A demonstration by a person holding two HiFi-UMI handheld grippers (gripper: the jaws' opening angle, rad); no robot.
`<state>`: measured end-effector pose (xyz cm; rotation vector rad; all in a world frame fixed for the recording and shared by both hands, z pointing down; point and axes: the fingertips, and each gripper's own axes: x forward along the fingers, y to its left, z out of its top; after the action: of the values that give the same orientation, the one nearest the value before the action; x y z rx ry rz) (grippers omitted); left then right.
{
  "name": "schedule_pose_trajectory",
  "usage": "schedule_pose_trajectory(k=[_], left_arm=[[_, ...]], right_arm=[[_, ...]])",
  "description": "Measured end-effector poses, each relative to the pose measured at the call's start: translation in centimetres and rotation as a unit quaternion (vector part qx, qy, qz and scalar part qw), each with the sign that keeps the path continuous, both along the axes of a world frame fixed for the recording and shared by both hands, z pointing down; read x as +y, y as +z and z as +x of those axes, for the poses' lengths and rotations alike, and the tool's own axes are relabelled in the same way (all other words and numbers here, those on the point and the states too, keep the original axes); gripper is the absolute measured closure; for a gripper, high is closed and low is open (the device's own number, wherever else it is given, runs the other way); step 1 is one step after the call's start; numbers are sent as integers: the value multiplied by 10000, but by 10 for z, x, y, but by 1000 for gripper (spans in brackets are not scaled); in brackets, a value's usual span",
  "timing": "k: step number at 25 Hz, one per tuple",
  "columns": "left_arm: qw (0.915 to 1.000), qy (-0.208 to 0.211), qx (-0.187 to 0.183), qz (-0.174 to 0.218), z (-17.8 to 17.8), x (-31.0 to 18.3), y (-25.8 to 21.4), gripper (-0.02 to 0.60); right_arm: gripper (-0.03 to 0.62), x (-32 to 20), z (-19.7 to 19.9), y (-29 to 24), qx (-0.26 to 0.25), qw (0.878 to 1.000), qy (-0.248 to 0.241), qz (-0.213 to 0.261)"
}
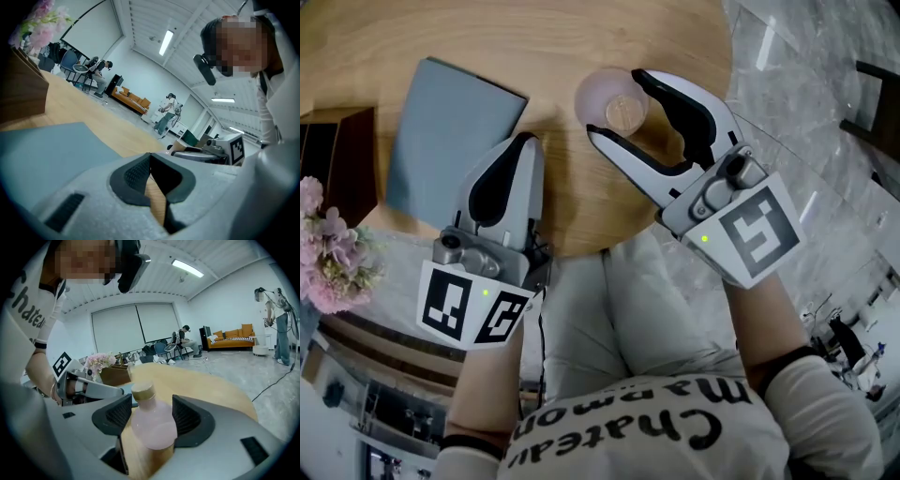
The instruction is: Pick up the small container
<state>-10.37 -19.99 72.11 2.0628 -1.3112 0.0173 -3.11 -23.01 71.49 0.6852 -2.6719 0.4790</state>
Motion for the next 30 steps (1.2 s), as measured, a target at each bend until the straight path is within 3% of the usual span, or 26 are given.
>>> schedule_pose_trajectory(k=[11,18,25,30], left_arm=[[9991,-409,48,-33,-12,-4,7,568],[9995,-193,149,-199,2,2,-7,567],[9982,-281,220,-489,0,1,-29,568],[9972,-315,234,-637,2,0,-44,568]], right_arm=[[349,-7,-12,-3,-176,9998,20,118],[349,-2,-21,-10,312,9986,-214,382],[349,1,-25,-2,868,9958,-246,169],[450,-13,-19,-1,849,9963,102,14]])
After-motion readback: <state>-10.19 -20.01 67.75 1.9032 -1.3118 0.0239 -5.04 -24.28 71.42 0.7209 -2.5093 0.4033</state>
